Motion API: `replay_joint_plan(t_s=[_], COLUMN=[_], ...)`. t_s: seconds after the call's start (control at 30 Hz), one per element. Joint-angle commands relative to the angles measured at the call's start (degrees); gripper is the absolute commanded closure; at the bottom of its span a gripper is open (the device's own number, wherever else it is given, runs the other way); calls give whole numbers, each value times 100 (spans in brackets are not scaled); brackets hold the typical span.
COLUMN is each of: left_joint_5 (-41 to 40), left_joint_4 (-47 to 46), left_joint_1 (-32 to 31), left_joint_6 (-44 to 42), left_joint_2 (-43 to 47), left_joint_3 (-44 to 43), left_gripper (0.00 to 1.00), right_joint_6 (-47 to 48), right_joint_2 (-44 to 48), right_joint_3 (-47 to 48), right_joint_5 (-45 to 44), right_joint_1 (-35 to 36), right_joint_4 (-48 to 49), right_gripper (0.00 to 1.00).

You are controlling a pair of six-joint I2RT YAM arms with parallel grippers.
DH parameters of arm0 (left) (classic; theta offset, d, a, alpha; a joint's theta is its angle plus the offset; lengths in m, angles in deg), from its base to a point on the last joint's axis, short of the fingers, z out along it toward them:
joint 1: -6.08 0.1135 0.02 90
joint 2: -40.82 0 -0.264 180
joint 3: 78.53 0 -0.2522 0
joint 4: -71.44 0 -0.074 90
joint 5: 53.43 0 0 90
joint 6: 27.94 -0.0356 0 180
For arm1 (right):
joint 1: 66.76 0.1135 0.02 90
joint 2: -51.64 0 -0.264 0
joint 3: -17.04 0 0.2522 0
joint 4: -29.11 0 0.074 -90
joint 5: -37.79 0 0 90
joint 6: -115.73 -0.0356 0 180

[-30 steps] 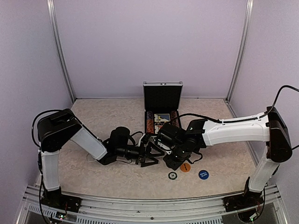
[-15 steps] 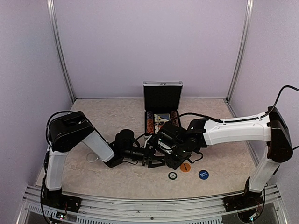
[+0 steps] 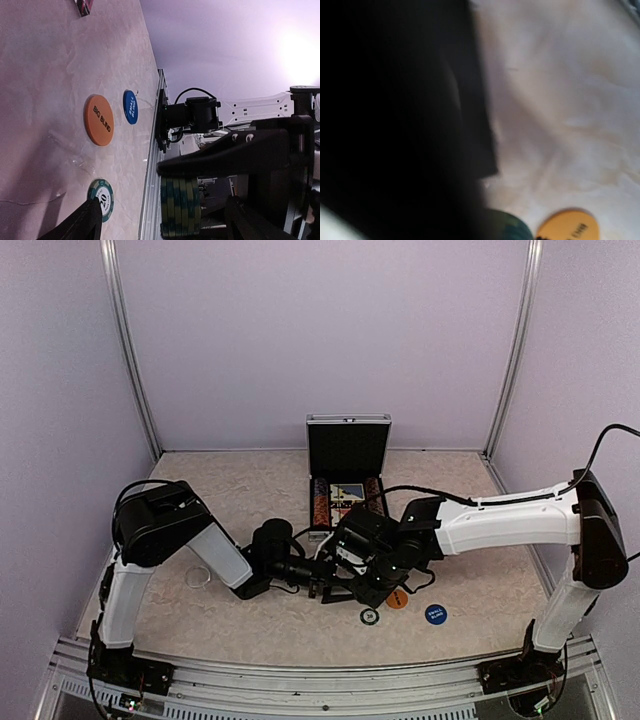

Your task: Pack up texas hold em set

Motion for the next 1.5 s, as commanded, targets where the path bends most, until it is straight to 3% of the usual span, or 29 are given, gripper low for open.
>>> replay_joint_plan(t_s=[0.0, 0.8, 1.47], left_joint_5=[290, 426, 625], left_joint_4=[-224, -591, -466], left_joint_1=[-161, -144, -377], left_joint_6=[159, 255, 212], left_joint_2=[-143, -19, -169], left_joint_3=[-252, 233, -32], left_gripper=[16, 21, 28], right_joint_6=[299, 643, 948], right_joint_2=[168, 265, 238], right_joint_3=[-101, -267, -225], right_joint_5=[167, 178, 356], right_joint_1=[189, 229, 234], right_joint_4=[261, 307, 357], right_gripper=[74, 74, 73])
